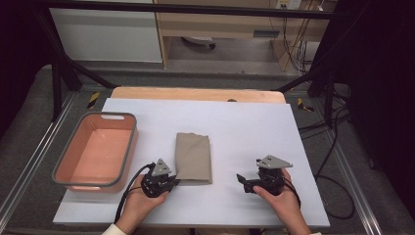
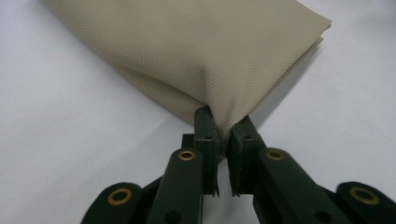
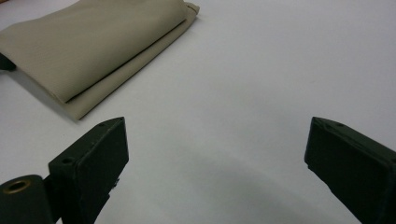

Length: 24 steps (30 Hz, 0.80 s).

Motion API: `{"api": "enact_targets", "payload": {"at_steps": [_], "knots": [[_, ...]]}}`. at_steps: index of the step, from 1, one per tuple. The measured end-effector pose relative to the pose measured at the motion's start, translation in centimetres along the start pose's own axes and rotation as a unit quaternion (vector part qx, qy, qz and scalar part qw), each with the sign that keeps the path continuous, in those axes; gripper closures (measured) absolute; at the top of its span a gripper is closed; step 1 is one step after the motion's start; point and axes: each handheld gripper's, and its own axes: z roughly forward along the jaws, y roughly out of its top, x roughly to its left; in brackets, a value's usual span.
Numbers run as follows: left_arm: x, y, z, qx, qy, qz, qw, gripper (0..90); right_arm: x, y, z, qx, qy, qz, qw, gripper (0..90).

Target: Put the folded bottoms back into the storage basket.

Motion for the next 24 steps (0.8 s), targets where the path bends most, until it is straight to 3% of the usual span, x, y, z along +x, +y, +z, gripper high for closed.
{"api": "enact_targets", "payload": {"at_steps": [24], "knots": [[-1.0,-1.6,-1.9,0.017,-0.023,0.008,0.9996,84.1,0.2,0.0,0.0,0.005,0.005,-0.007,0.9999,6.8]]}}
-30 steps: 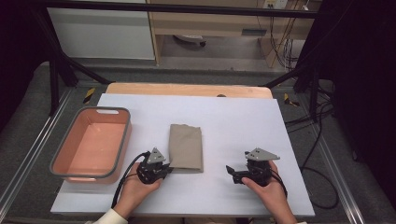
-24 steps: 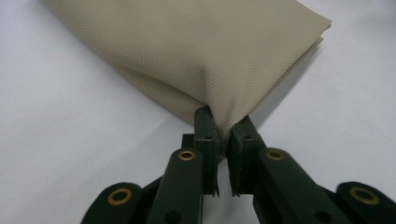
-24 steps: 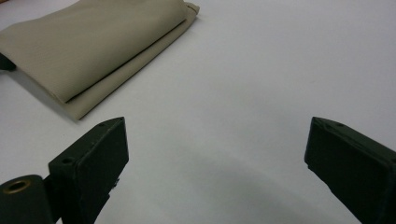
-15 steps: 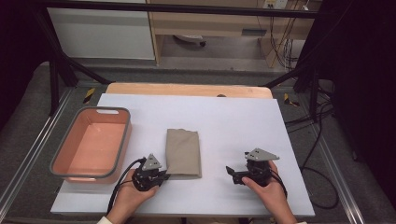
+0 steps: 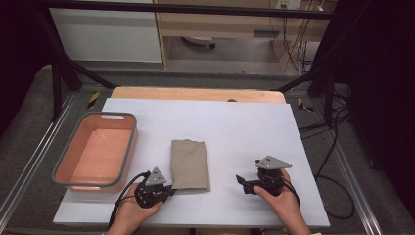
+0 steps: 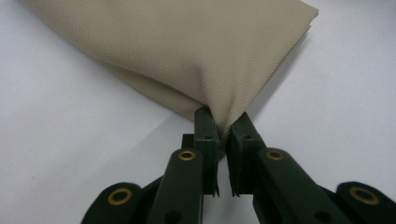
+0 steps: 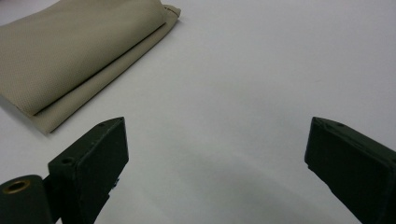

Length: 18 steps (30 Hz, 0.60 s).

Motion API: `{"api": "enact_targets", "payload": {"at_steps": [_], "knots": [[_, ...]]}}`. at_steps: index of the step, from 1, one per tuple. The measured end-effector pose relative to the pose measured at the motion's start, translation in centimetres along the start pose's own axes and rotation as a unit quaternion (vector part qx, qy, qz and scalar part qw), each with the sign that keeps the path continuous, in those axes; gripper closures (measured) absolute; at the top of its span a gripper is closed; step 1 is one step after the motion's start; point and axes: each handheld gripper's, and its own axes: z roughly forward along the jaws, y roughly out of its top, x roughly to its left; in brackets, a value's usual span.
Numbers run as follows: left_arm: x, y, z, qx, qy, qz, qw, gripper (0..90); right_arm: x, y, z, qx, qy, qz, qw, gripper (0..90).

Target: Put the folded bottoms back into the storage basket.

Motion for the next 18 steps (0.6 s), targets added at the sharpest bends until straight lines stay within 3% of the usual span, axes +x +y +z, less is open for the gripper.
{"api": "enact_targets", "payload": {"at_steps": [18], "knots": [[-0.1,-0.37,-0.43,0.007,-0.008,0.004,0.9999,84.4,0.11,-0.03,0.06,0.002,0.002,-0.003,1.0,6.8]]}}
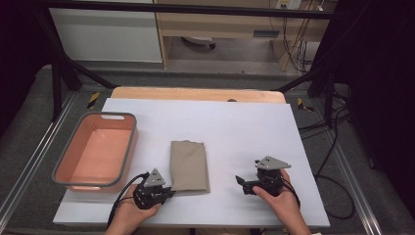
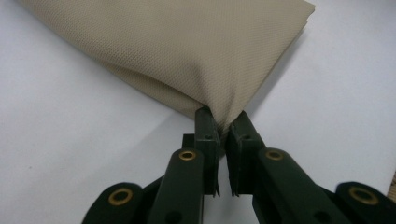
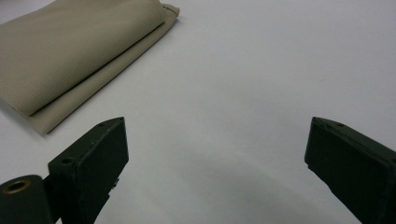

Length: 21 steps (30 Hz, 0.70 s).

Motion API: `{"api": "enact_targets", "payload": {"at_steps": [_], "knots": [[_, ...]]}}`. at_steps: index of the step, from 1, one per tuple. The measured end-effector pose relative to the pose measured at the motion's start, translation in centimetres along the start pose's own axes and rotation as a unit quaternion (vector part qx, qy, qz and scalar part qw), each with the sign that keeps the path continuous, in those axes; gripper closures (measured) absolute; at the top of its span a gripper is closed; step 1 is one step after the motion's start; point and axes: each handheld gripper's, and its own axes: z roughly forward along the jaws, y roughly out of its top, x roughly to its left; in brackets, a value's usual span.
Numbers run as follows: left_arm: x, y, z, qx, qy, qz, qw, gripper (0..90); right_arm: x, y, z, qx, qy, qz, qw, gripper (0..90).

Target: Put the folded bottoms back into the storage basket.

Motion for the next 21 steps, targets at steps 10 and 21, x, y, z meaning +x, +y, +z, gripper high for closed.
{"api": "enact_targets", "payload": {"at_steps": [10,21], "knots": [[-0.7,-1.0,-1.0,0.003,-0.005,0.005,1.0,84.6,0.1,0.0,0.0,0.001,0.001,0.0,1.0,6.7],[-0.8,-1.0,-1.2,-0.001,-0.002,0.004,1.0,80.6,0.1,0.0,0.1,0.004,0.002,-0.003,1.0,6.8]]}}
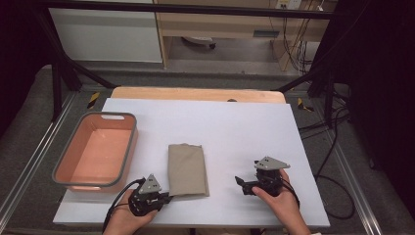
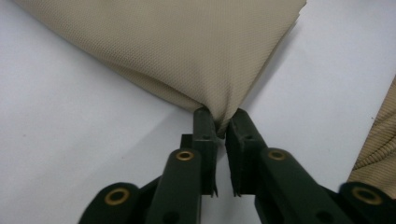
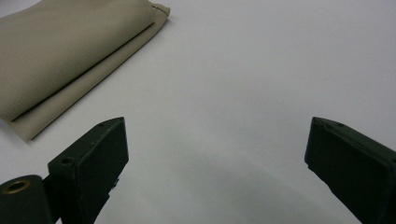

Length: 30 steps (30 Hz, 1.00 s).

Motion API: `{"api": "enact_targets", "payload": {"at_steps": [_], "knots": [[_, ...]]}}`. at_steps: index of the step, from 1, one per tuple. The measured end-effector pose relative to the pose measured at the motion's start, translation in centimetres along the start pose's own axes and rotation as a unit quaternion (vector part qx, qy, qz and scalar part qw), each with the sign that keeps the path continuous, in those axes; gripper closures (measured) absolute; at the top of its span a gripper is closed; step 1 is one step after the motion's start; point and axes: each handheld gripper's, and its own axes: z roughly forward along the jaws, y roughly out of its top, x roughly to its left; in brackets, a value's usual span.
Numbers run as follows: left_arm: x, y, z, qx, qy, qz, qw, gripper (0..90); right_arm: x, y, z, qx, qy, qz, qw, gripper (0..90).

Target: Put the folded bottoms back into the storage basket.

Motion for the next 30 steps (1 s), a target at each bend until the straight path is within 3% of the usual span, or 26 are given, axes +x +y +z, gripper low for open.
{"api": "enact_targets", "payload": {"at_steps": [3,6,15,25,30], "knots": [[-0.3,0.2,0.0,-0.01,0.005,0.008,0.9999,70.7,0.0,0.0,0.0,0.0,0.0,-0.001,1.0,6.8],[-0.5,0.5,0.0,-0.02,0.011,0.009,0.9997,54.1,0.1,0.0,0.0,0.0,0.002,-0.003,1.0,6.7],[-0.3,1.2,-0.6,-0.071,0.035,-0.006,0.9968,28.5,1.1,0.3,0.3,0.006,0.021,-0.014,0.9997,8.0],[0.6,1.7,-1.0,-0.094,0.069,-0.028,0.9928,22.2,4.5,0.8,2.1,0.033,0.081,-0.051,0.9948,17.3],[0.7,1.8,-1.0,-0.094,0.083,-0.028,0.9917,22.2,7.0,1.0,3.3,0.044,0.116,-0.075,0.9895,25.3]]}}
